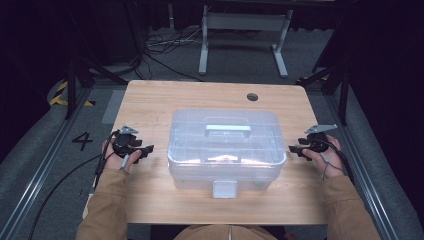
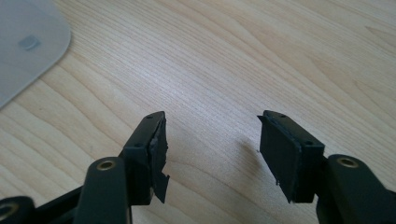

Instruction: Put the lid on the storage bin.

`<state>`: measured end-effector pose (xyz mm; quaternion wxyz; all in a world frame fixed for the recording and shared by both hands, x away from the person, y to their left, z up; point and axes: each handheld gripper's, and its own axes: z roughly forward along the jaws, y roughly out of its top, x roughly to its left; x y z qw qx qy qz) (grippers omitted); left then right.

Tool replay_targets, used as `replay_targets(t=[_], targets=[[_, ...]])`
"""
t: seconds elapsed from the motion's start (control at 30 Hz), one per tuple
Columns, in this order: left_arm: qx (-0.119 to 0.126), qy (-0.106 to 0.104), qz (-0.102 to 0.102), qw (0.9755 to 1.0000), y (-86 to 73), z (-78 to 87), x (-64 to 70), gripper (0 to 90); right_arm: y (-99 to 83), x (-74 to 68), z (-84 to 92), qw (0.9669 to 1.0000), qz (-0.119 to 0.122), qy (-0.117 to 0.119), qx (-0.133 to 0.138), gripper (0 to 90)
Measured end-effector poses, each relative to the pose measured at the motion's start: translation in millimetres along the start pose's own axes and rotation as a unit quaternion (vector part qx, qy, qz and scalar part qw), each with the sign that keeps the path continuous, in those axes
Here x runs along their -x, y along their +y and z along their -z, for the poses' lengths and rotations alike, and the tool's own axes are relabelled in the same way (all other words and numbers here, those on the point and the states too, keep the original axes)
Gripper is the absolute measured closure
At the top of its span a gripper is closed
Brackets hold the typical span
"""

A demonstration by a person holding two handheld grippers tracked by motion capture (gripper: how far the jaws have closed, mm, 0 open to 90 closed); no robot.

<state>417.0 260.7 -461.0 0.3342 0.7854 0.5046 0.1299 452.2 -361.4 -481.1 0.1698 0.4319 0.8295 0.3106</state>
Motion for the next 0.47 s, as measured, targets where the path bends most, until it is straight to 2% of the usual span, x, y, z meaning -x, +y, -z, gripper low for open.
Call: replay_targets(t=[0.17,0.47], targets=[[-0.017,-0.003,-0.008,0.9998,-2.4,-5.3,-0.1,40.9,-1.9,-1.9,-4.7,1.0,-0.004,0.004,-0.003,40.9],[-0.024,-0.009,-0.012,0.9996,-3.8,-9.2,-0.8,36.6,-2.6,-1.9,-6.9,0.9998,-0.011,0.011,0.01,40.9]])
